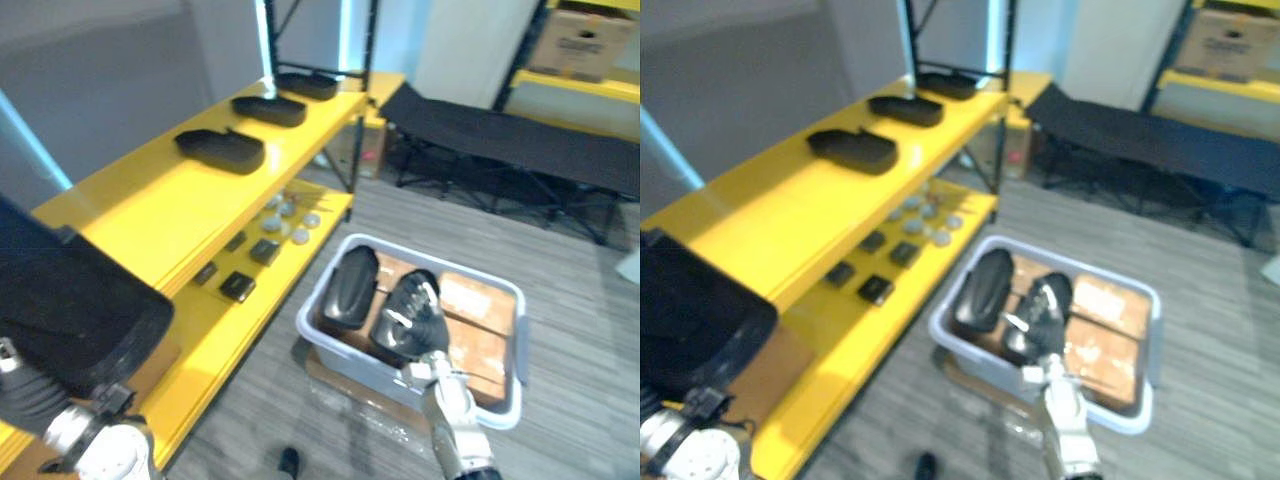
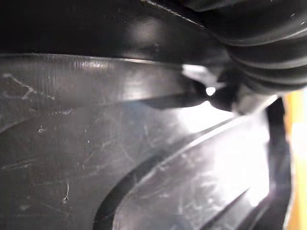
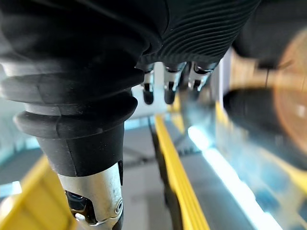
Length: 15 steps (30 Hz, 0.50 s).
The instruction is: Walk over and take plastic housings, then place them on the shelf
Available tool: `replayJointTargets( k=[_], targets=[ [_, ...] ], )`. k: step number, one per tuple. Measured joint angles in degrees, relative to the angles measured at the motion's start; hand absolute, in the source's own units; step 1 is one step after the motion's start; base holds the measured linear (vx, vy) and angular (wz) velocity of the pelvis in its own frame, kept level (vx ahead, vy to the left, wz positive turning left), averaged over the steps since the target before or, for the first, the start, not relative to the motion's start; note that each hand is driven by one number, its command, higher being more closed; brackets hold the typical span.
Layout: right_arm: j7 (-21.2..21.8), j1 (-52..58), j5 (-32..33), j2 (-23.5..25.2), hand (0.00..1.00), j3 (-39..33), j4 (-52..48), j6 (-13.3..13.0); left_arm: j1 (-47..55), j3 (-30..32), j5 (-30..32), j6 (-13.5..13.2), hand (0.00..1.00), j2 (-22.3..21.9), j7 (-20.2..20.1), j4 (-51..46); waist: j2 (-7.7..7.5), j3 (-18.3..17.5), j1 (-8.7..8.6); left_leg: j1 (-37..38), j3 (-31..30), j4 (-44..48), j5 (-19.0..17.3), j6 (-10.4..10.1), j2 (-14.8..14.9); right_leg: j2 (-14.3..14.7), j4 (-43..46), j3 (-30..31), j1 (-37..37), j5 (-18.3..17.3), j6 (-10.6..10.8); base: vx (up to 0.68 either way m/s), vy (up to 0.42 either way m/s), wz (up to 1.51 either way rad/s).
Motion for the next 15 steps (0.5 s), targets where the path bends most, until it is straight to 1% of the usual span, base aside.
replayJointTargets(
  k=[1,2,3,4,5,6,7,8,9,10,11,12,13,14,15],
  targets=[
    [-0.5,-0.3,-0.6,0.0,0.00,0.0,0.0,0.2,0.2,0.3,-0.6,-0.3,1.00,-0.1,-0.3,0.0,-0.03,0.0,0.33,0.0,-1.0,0.0,0.0,0.1,-0.1,-0.1,0.8,0.0,0.1,-0.4,-0.7,-0.04,0.066,0.61],
    [-1.6,-0.5,-1.2,-0.2,0.00,0.0,0.0,0.6,0.5,0.5,-2.2,-0.8,1.00,-0.1,-1.4,0.0,-0.13,0.1,0.39,0.2,-2.6,0.0,0.1,0.2,-0.2,-0.3,3.0,0.8,0.2,-1.3,-2.0,-0.03,0.057,0.76],
    [-2.4,-0.4,-1.3,-0.6,0.00,-0.2,0.0,0.9,0.5,0.5,-3.0,-0.9,1.00,-0.1,-2.4,0.0,-0.18,0.3,0.23,0.3,-4.5,0.0,0.3,0.3,-0.1,-0.5,5.8,3.1,0.1,-1.9,-2.8,-0.04,0.075,0.80],
    [-3.0,-0.4,-1.3,-0.9,0.00,-0.2,0.0,1.0,0.5,0.5,-3.3,-1.0,1.00,-0.1,-2.7,0.1,-0.33,0.5,0.17,0.5,-5.1,0.1,0.4,0.2,0.1,-0.5,7.3,4.8,-0.1,-2.3,-3.2,-0.04,0.049,0.73],
    [-3.4,-0.4,-1.0,-1.3,0.00,-0.3,0.0,1.1,0.3,0.8,-3.6,-1.7,1.00,0.2,-3.3,0.6,-0.52,1.5,0.18,0.9,-6.4,0.1,0.7,0.1,0.2,-0.6,9.7,7.7,-0.3,-3.2,-3.3,-0.03,0.027,0.52],
    [-3.1,-0.4,-0.7,-1.3,0.00,-0.3,0.0,1.4,0.3,0.9,-3.7,-2.2,1.00,0.6,-3.4,0.8,-1.76,1.9,0.18,1.1,-7.0,0.3,1.0,-0.1,0.1,-0.7,10.8,9.4,-0.2,-4.6,-3.0,-0.02,-0.034,0.42],
    [-3.0,-0.5,-0.3,-1.3,0.00,-0.3,-0.1,1.4,0.3,1.1,-3.8,-2.3,1.00,0.9,-3.4,0.8,-2.45,2.0,0.21,1.0,-7.3,0.3,1.2,-0.3,0.1,-0.7,10.8,9.7,-0.2,-5.3,-3.0,-0.01,-0.083,0.16],
    [-2.4,-1.0,-0.1,-1.3,0.00,-0.3,-0.1,1.4,0.3,1.8,-3.8,-2.3,1.00,1.2,-3.3,0.9,-3.37,2.5,0.32,0.9,-7.1,0.3,1.7,-0.5,0.1,-0.6,10.4,10.5,-0.1,-6.6,-2.3,-0.02,-0.101,0.01],
    [-1.7,-1.3,0.0,-1.3,0.00,-0.4,-0.2,1.4,0.3,2.1,-3.9,-2.3,1.00,1.2,-3.3,1.2,-3.58,2.6,0.24,0.7,-7.1,0.3,1.8,-0.8,0.1,-0.4,10.0,10.6,0.0,-7.3,-1.9,-0.06,-0.123,-0.07],
    [-0.2,-1.3,0.2,-1.4,0.00,-0.8,-0.4,1.4,0.2,2.0,-4.4,-2.3,1.00,1.3,-3.3,2.3,-3.56,2.7,0.12,0.1,-7.0,0.3,2.0,-1.4,0.2,0.0,8.5,10.7,0.1,-8.8,-1.0,-0.10,-0.149,-0.06],
    [1.3,-1.2,0.2,-1.7,0.00,-1.2,-0.5,1.5,0.2,1.9,-4.8,-2.2,1.00,0.8,-3.3,3.3,-2.53,3.4,0.09,0.1,-7.1,0.3,2.3,-1.9,0.7,0.8,7.4,10.8,0.7,-9.2,1.0,-0.12,-0.153,-0.03],
    [1.9,-0.9,0.2,-2.0,0.00,-1.3,-0.5,1.5,0.2,1.9,-5.1,-2.1,1.00,0.4,-3.3,3.4,-1.79,3.8,-0.01,0.2,-7.1,0.3,2.4,-2.1,1.2,1.3,7.3,10.8,0.7,-9.3,0.9,-0.17,-0.139,0.00],
    [2.3,-0.7,0.2,-2.3,0.00,-1.3,-0.5,1.5,0.2,1.9,-5.5,-2.1,1.00,-0.1,-3.3,3.3,-1.37,4.0,-0.14,0.2,-7.1,0.3,2.6,-2.3,1.5,1.8,7.3,10.7,0.6,-9.3,0.9,-0.18,-0.126,0.15],
    [3.9,0.4,0.2,-3.2,0.00,-1.4,-0.7,1.5,1.0,1.8,-6.4,-2.1,1.00,-0.3,-3.5,3.3,0.04,4.7,-0.75,0.0,-6.9,0.3,2.6,-2.3,3.4,3.6,7.5,10.1,0.9,-9.8,0.6,-0.17,-0.129,0.21],
    [4.4,0.8,0.2,-3.5,0.00,-1.5,-0.7,1.5,1.5,1.8,-6.6,-2.1,1.00,-0.4,-3.5,3.3,0.46,4.9,-1.08,-0.1,-5.8,0.3,2.5,-2.2,4.0,4.1,7.6,9.6,1.0,-9.9,0.4,-0.13,-0.143,0.46]
  ],
)
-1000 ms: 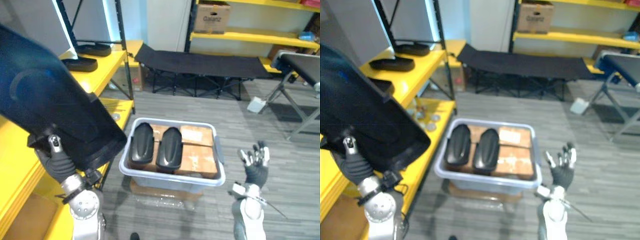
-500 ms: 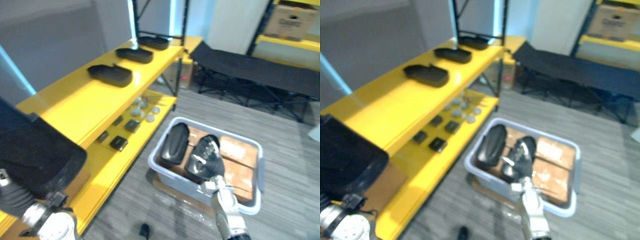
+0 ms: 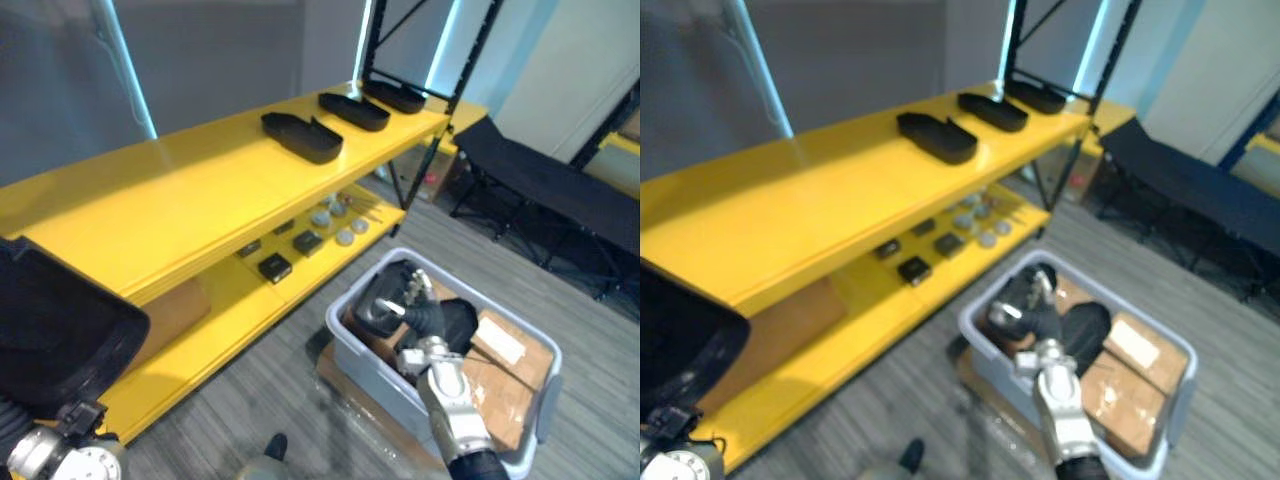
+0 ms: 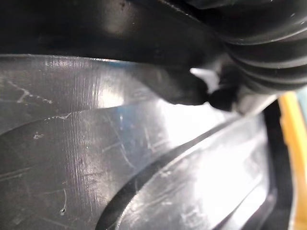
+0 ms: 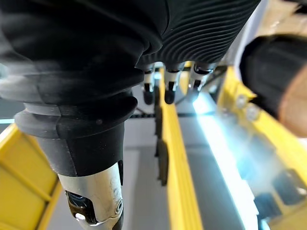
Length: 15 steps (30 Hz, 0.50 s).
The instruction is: Walk over and take plastic housings, then place them on the shelf
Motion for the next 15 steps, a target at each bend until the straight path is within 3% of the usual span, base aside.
replayJointTargets(
  k=[1,3,4,6,8,10,11,13,15],
  targets=[
    [0.6,1.2,0.0,-0.1,0.00,-1.0,-0.6,0.0,0.5,-0.4,-0.6,0.0,1.00,-0.2,-0.5,0.0,0.91,0.5,-0.60,-0.8,4.7,0.0,-1.2,1.8,1.6,0.8,0.1,-2.1,0.7,-0.1,-0.5,-0.09,-0.138,0.68],
    [1.1,4.6,0.1,-0.6,0.00,-4.1,-4.4,0.0,0.4,-3.5,-2.0,-0.1,1.00,-0.1,-2.1,0.4,0.62,0.7,-2.37,-3.1,15.1,3.0,-5.1,7.9,3.6,0.8,0.1,-7.8,2.3,0.6,-0.3,-0.06,-0.128,1.21],
    [1.2,5.3,0.1,-1.0,0.00,-5.0,-5.5,0.0,0.4,-4.5,-2.1,-0.1,1.00,-0.1,-2.7,1.0,1.04,0.9,-2.94,-3.5,17.7,3.9,-5.6,8.5,4.3,0.8,0.1,-9.2,3.0,0.6,-0.3,-0.04,-0.054,1.20],
    [1.2,7.2,0.9,-2.9,0.00,-7.5,-7.8,-0.2,0.6,-8.2,-2.1,-0.2,1.00,-0.1,-3.7,2.8,2.96,1.3,-3.37,-3.9,23.8,5.2,-7.0,6.8,5.8,0.5,-0.6,-12.5,4.9,-0.1,-0.3,-0.04,0.010,0.77],
    [1.3,7.8,1.2,-3.0,0.00,-7.9,-7.7,-1.1,0.5,-9.6,-2.0,-0.4,1.00,0.0,-4.0,2.9,3.50,1.1,-3.35,-3.9,25.3,5.3,-7.5,4.5,5.7,-0.5,-1.0,-13.5,5.5,-1.0,-0.5,-0.01,0.051,0.33],
    [1.3,8.1,1.1,-2.4,0.00,-7.7,-7.7,-2.6,0.7,-10.0,-2.0,-0.8,1.00,0.0,-4.2,2.8,4.23,1.0,-3.29,-3.8,25.2,5.9,-6.1,4.1,5.2,-1.0,-0.9,-13.2,5.7,-1.3,-0.1,0.04,0.065,-0.06],
    [1.2,8.5,0.7,-1.8,0.00,-7.4,-7.7,-2.9,0.8,-10.4,-1.9,-0.8,1.00,0.4,-5.4,2.7,4.56,0.6,-3.34,-3.8,25.0,5.9,-2.0,3.8,5.1,-1.2,-0.7,-13.0,5.9,-1.2,0.9,0.08,0.064,-0.13],
    [1.1,8.7,0.7,-1.2,0.00,-7.4,-7.7,-3.4,1.0,-11.4,-1.5,-0.7,1.00,0.6,-7.1,2.7,4.11,0.0,-3.35,-3.8,25.0,5.4,2.1,2.5,4.4,-1.8,-0.8,-12.9,6.0,-0.5,2.3,0.11,0.078,0.00],
    [1.1,8.4,0.7,0.5,0.00,-7.3,-7.7,-4.2,0.8,-12.5,-1.4,-0.7,1.00,1.8,-9.7,1.9,1.62,-0.2,-3.55,-3.7,25.2,3.5,2.5,3.0,1.6,-4.0,-0.8,-13.1,5.6,0.6,4.0,0.20,0.121,0.13]
  ],
)
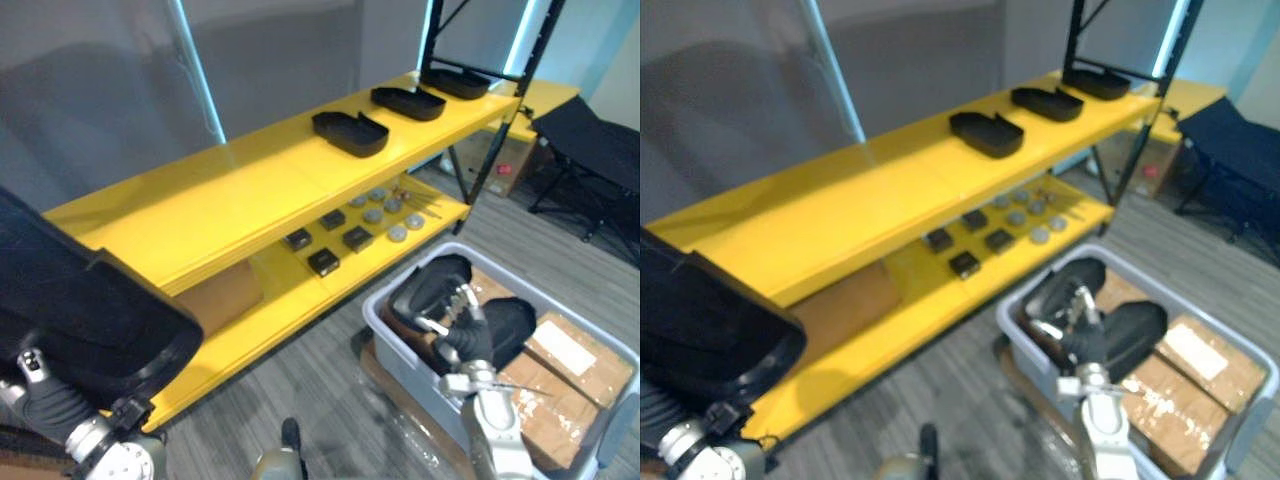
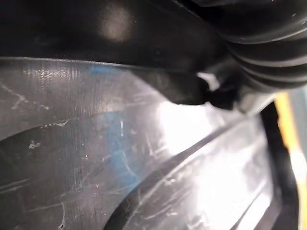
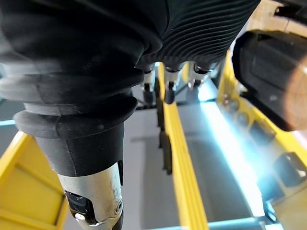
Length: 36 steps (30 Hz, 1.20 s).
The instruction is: Walk over and take plastic housings, then place them on the shelf
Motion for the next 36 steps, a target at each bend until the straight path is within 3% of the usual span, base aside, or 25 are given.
replayJointTargets(
  k=[3,7,9,11,12,13,14,15,17,19,21,22,23,24,25,27,30,34,36],
  targets=[
    [-0.2,-1.3,-1.4,0.9,0.00,1.1,0.0,-0.1,-1.8,-0.4,-0.1,0.0,1.00,2.0,-3.6,-0.7,-1.84,0.9,0.19,0.6,-0.1,-1.4,-0.2,0.7,-2.3,-2.3,0.5,0.1,0.1,0.8,0.2,0.12,0.094,0.17],
    [-0.8,-1.9,-3.9,1.0,0.00,1.2,0.0,-0.1,-4.7,-0.6,-0.2,0.0,1.00,2.7,-7.4,-1.0,-0.88,1.5,-0.03,2.0,-1.7,-2.4,-2.0,2.0,-4.9,-5.7,7.5,0.6,-0.2,1.3,-0.6,0.07,0.091,0.29],
    [-1.2,-1.8,-4.5,0.3,0.00,0.6,0.0,-0.1,-6.5,-0.8,-0.1,-0.1,1.00,3.5,-9.0,-1.0,0.09,2.2,-0.39,2.8,-2.8,-2.3,-2.6,2.5,-5.3,-8.6,17.0,3.5,-3.1,2.6,-3.3,0.05,0.105,0.41],
    [-1.2,-1.9,-5.4,-0.3,0.00,0.1,0.1,-0.1,-7.6,-0.9,0.2,0.1,1.00,5.1,-8.8,-1.0,0.76,3.4,-0.69,4.8,-3.3,-2.2,-4.3,2.9,-5.8,-11.9,29.1,9.8,-8.2,7.7,-11.1,0.10,0.116,0.27],
    [-1.1,-1.9,-5.5,-0.2,0.00,-0.2,0.3,-0.3,-7.7,-0.9,0.5,0.1,1.00,6.9,-8.6,-1.0,0.41,3.7,-1.40,6.1,-4.5,-2.3,-5.3,3.6,-6.2,-12.3,34.4,15.3,-10.8,11.4,-13.0,0.18,0.087,0.34],
    [-0.9,-2.2,-5.7,0.1,0.00,-0.5,0.7,-0.6,-8.1,-1.0,0.7,0.3,1.00,8.7,-8.1,-1.1,0.26,3.9,-2.11,6.2,-6.2,-2.2,-5.7,4.3,-6.3,-10.5,38.4,20.4,-14.3,6.3,-9.7,0.22,0.035,0.44],
    [-0.5,-2.4,-5.7,0.1,0.00,-0.9,0.7,-0.6,-8.8,-1.0,1.1,0.8,1.00,9.1,-7.6,-0.9,0.08,4.0,-2.69,6.3,-7.6,-2.2,-5.8,4.7,-5.9,-8.0,39.3,22.7,-16.5,1.0,-9.4,0.17,0.006,0.45],
    [-0.1,-2.4,-5.7,0.1,0.00,-1.5,0.5,-0.7,-9.4,-1.0,1.2,1.2,1.00,9.4,-7.3,-0.6,0.19,4.1,-3.04,6.4,-8.3,-2.1,-5.9,4.8,-5.6,-6.2,38.7,23.1,-17.5,-1.4,-9.4,0.17,0.002,0.49],
    [2.7,-2.5,-3.4,0.0,0.00,-4.6,-0.6,-1.0,-11.9,-1.4,1.5,2.4,1.00,9.7,-7.3,0.4,0.52,4.4,-3.89,7.2,-11.1,-2.1,-6.4,4.9,-4.9,-1.4,28.8,23.4,-19.2,-5.7,-9.7,0.15,-0.026,0.59],
    [6.3,-3.2,1.3,-0.8,0.00,-5.5,-1.4,-2.0,-13.3,-1.5,1.5,2.5,1.00,9.9,-7.2,0.9,0.71,4.5,-4.20,7.2,-12.7,-1.9,-6.7,4.5,-4.2,1.1,21.1,25.4,-20.5,-5.5,-9.5,0.10,-0.079,0.55],
    [12.9,-4.9,9.8,-2.5,0.00,-5.2,-3.3,-2.4,-15.0,-2.4,1.6,3.1,1.00,10.0,-7.0,2.2,0.92,4.6,-4.44,6.9,-15.7,-0.8,-7.6,3.1,-3.1,4.3,9.9,29.9,-20.9,-3.6,-7.0,0.14,-0.207,0.71],
    [14.4,-5.3,10.6,-2.6,0.00,-5.2,-4.2,-2.5,-14.9,-2.6,1.6,3.4,1.00,10.0,-6.9,2.2,0.62,4.5,-4.43,6.8,-16.5,-0.5,-7.9,2.6,-3.1,4.8,7.5,31.0,-20.5,-3.0,-6.6,0.12,-0.223,0.69],
    [17.0,-6.2,12.2,-2.8,0.00,-5.0,-6.5,-2.8,-14.8,-2.6,1.6,3.5,1.00,10.1,-6.9,2.1,-1.04,4.3,-4.21,6.8,-17.7,-0.3,-8.6,1.6,-4.0,4.7,4.0,32.5,-19.3,-2.4,-6.7,0.13,-0.304,0.76],
    [19.3,-7.4,14.1,-3.5,0.00,-4.8,-8.7,-2.9,-14.5,-2.8,2.0,3.6,1.00,9.9,-6.9,2.1,-2.02,3.9,-3.89,6.9,-19.1,-0.4,-9.0,0.9,-4.5,4.6,3.2,32.7,-18.5,0.1,-4.6,0.15,-0.306,0.83],
    [19.9,-7.9,14.6,-4.0,0.00,-4.8,-9.5,-2.9,-14.2,-3.0,2.2,3.7,1.00,9.8,-6.9,2.1,-1.76,3.7,-3.89,7.2,-19.6,-0.5,-9.0,0.6,-4.2,4.8,3.1,32.3,-18.0,0.7,-4.5,0.21,-0.344,0.78],
    [20.1,-10.3,16.5,-6.3,0.00,-4.5,-10.3,-2.6,-12.8,-3.1,2.1,4.7,1.00,9.4,-7.4,1.8,-0.28,3.0,-2.65,7.9,-20.7,-1.5,-8.6,-2.1,-2.2,6.6,1.3,29.6,-16.3,4.4,-5.8,0.21,-0.243,0.49],
    [20.1,-12.2,19.4,-6.7,0.00,-4.8,-10.2,-1.4,-10.6,-3.7,2.6,5.1,1.00,8.4,-7.1,1.5,1.24,2.4,-2.33,5.7,-21.0,2.7,-10.6,-3.9,-0.2,8.6,-0.7,25.9,-13.1,5.4,-6.8,0.23,-0.190,0.51],
    [19.7,-12.0,19.2,-6.5,0.00,-5.3,-9.6,-0.3,-10.5,-4.9,2.5,5.1,1.00,6.5,-7.6,1.5,0.78,2.9,-2.59,3.8,-13.7,11.7,-12.8,-2.5,-0.2,8.5,-0.9,23.1,-7.9,5.3,-6.9,0.13,-0.052,0.59],
    [19.0,-11.9,18.4,-6.1,0.00,-5.5,-9.7,-0.5,-10.5,-5.0,2.4,4.8,1.00,5.9,-8.5,1.2,0.80,2.5,-2.84,4.9,-10.4,10.8,-12.9,-2.3,-0.1,8.5,-1.1,23.1,-6.8,5.1,-7.2,0.11,0.029,0.38]
  ],
)
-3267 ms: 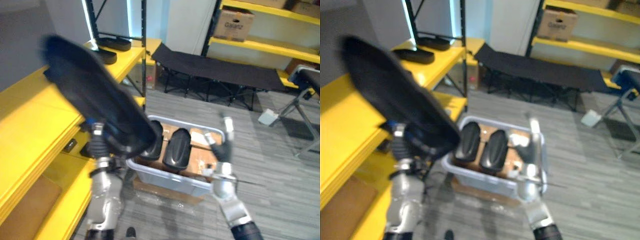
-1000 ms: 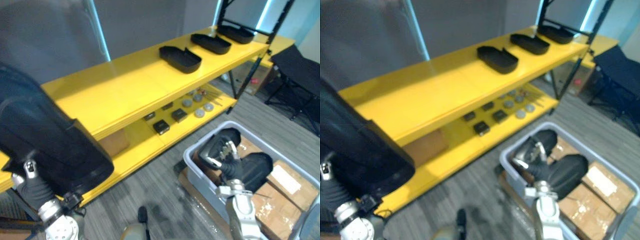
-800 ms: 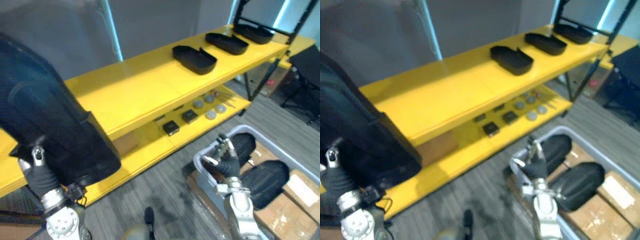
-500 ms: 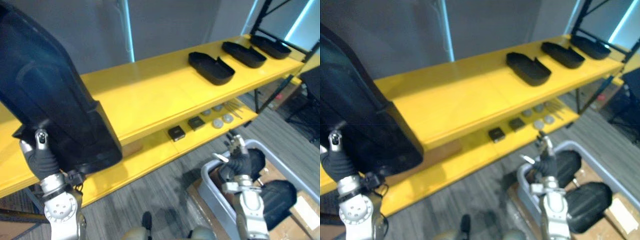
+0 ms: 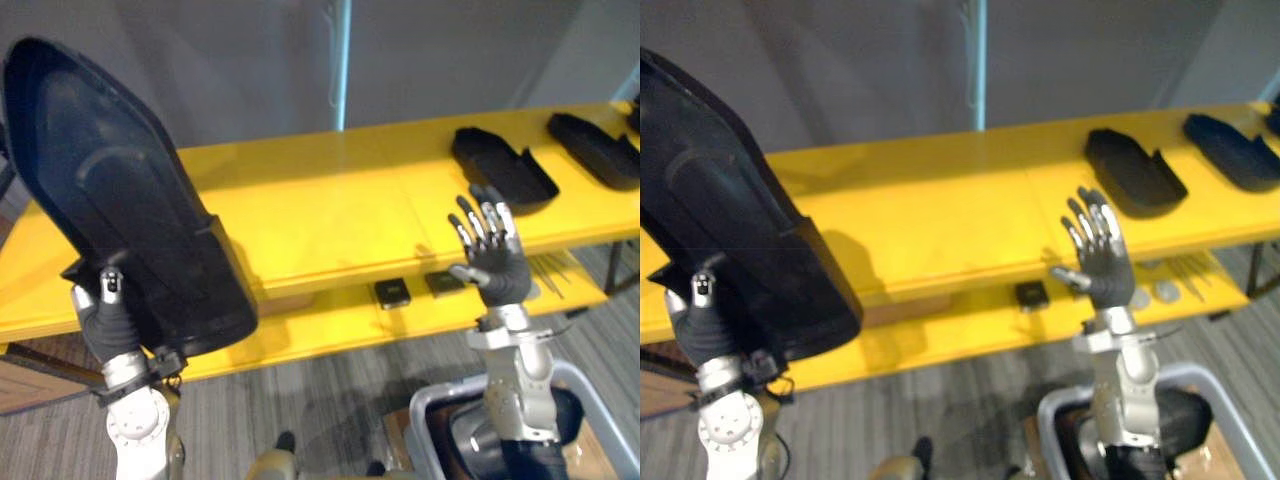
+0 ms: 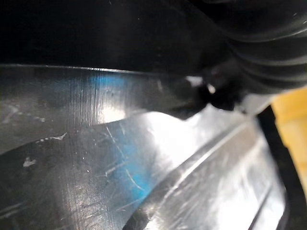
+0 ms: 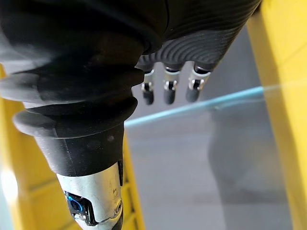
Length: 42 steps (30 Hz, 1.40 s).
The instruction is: Walk over and take plastic housings, then place them on the shelf
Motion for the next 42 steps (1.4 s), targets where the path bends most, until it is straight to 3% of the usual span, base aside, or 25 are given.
replayJointTargets(
  k=[5,8,12,16,21,24,28,35,42],
  targets=[
    [-3.2,2.0,-0.9,4.5,0.00,-0.7,-0.8,0.2,-0.3,-0.5,1.6,-0.1,1.00,-0.5,-0.5,-0.9,-0.24,0.0,-0.29,5.0,4.6,-8.6,1.6,0.8,-1.1,-1.2,-0.4,2.1,-0.5,-1.2,0.2,0.01,0.023,-0.27],
    [-4.7,6.0,-1.3,6.9,0.00,-1.3,-3.9,0.1,-2.0,-1.8,2.3,0.6,1.00,0.2,-2.5,-0.9,-0.65,-0.8,-1.94,5.3,6.5,-11.4,2.7,1.1,-2.3,-2.2,-1.8,3.3,-1.4,-2.0,0.8,-0.03,0.016,-0.28],
    [-6.1,11.8,-4.2,9.0,0.00,0.2,-6.8,0.1,-6.8,-6.5,2.0,5.8,1.00,4.4,-7.3,1.9,-0.47,-1.6,-4.26,7.1,9.6,-14.2,3.9,1.2,-2.2,-1.9,-2.1,6.0,-2.6,-1.7,1.1,-0.02,0.008,-0.37],
    [-6.1,13.6,-5.6,9.1,0.00,1.2,-10.1,0.3,-12.8,-10.5,0.5,11.4,1.00,5.6,-8.5,8.4,0.00,-2.6,-6.66,7.1,12.4,-14.2,3.8,1.3,-2.0,-1.7,-2.7,8.7,-3.8,-0.5,1.2,0.02,0.025,-0.37],
    [-6.0,15.6,-6.8,9.0,0.00,2.1,-11.6,2.8,-24.0,-13.5,-3.2,22.5,1.00,6.2,-3.5,26.6,0.08,-2.8,-9.69,7.9,16.8,-14.2,3.7,1.3,-1.1,-0.7,-3.5,13.0,-5.1,1.3,1.0,-0.02,0.014,-0.42],
    [-6.1,17.0,-6.7,8.6,0.00,2.0,-11.7,3.1,-29.0,-13.2,-3.8,25.8,1.00,6.6,0.4,36.1,0.16,-2.8,-11.67,8.0,18.3,-14.3,3.7,1.3,-0.6,-0.2,-4.2,14.5,-5.4,2.2,0.9,-0.06,-0.012,-0.32],
    [-4.7,18.7,-6.7,7.2,0.00,1.7,-11.8,5.0,-39.0,-11.0,-7.7,30.5,1.00,10.8,4.7,50.0,1.05,-3.0,-14.95,7.9,20.9,-14.5,3.8,1.1,0.0,0.6,-4.5,17.3,-6.9,3.3,0.6,-0.05,-0.002,-0.36],
    [-2.3,19.2,-6.7,5.2,0.00,1.8,-12.0,6.1,-50.2,-8.2,-13.7,35.6,1.00,17.5,7.0,63.5,2.53,-3.1,-16.95,7.9,22.9,-14.5,3.9,0.9,0.5,1.1,-5.1,19.3,-7.9,4.2,0.3,-0.01,0.010,-0.16],
    [-2.2,19.1,-6.7,4.5,0.00,2.0,-12.2,8.7,-51.5,-4.6,-14.5,38.7,1.00,17.9,10.0,69.7,2.79,-3.0,-18.82,7.6,23.1,-14.4,3.9,0.9,0.5,1.2,-4.8,20.0,-8.4,4.2,0.2,0.00,0.002,-0.01]
  ],
)
